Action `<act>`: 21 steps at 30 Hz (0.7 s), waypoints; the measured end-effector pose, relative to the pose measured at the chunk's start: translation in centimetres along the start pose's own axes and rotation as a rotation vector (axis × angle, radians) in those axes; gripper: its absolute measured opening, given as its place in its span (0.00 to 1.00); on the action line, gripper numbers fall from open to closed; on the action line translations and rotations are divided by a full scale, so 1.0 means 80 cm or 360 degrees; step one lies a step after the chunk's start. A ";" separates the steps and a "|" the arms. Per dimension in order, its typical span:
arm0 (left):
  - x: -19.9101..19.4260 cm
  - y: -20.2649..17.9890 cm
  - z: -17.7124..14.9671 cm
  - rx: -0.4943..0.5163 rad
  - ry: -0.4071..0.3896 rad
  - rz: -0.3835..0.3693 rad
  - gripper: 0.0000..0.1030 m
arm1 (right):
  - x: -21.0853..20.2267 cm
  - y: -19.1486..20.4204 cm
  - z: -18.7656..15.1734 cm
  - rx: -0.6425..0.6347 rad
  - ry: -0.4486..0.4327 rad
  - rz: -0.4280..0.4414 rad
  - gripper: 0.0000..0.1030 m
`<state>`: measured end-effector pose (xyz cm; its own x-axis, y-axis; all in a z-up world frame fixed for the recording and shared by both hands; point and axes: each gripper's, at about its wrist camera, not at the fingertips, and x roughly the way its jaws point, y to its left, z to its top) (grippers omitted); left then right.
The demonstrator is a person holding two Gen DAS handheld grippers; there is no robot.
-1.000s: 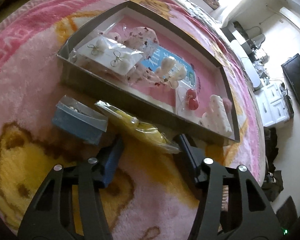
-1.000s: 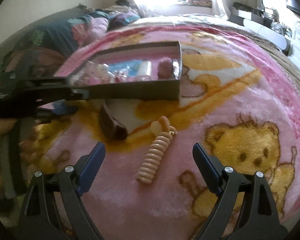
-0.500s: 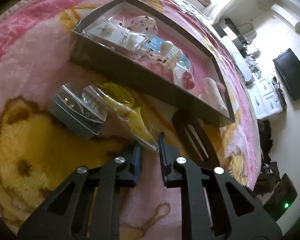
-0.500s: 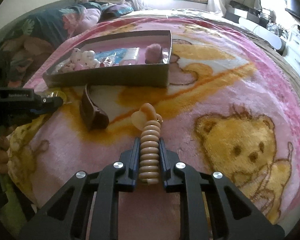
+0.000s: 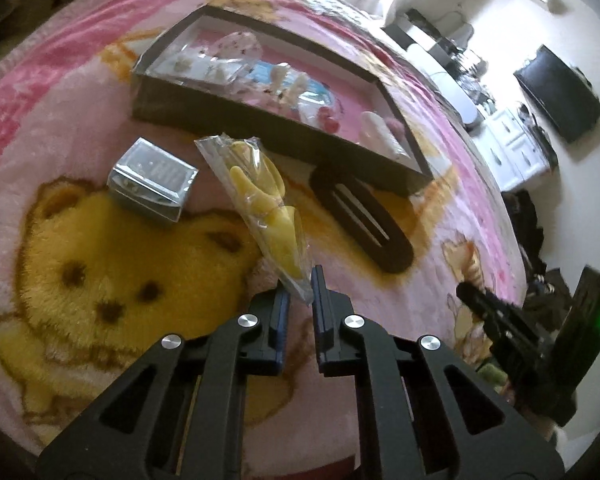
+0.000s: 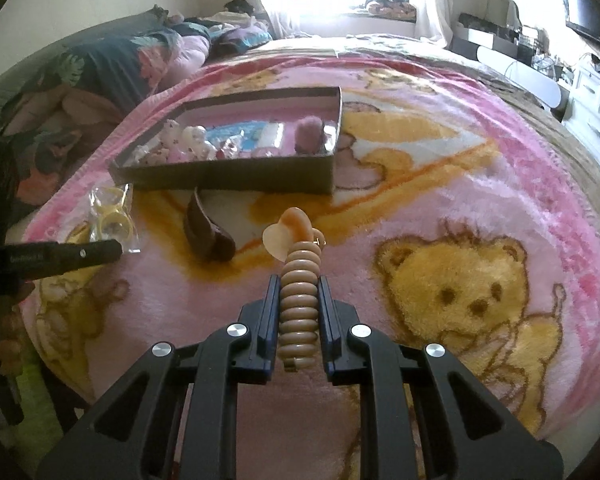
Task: Organize jewelry
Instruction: 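Carry the hair-tie bag and coiled hair tie into the box and open both tools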
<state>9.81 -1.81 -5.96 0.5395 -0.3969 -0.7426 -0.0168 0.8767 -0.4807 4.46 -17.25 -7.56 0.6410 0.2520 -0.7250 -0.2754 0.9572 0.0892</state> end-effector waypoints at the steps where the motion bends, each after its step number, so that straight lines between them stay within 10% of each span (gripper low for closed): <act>1: -0.004 -0.005 0.000 0.0031 -0.0010 0.0004 0.04 | -0.004 0.002 0.002 -0.0004 -0.0010 0.0012 0.16; 21: -0.064 -0.022 0.031 0.0260 -0.0243 0.0124 0.04 | -0.037 0.072 0.061 -0.0102 -0.0163 0.0292 0.16</act>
<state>9.18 -0.64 -0.13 0.6632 -0.2915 -0.6893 0.0664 0.9403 -0.3338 4.42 -11.77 -1.56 0.6442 0.4376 -0.6273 -0.4372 0.8836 0.1674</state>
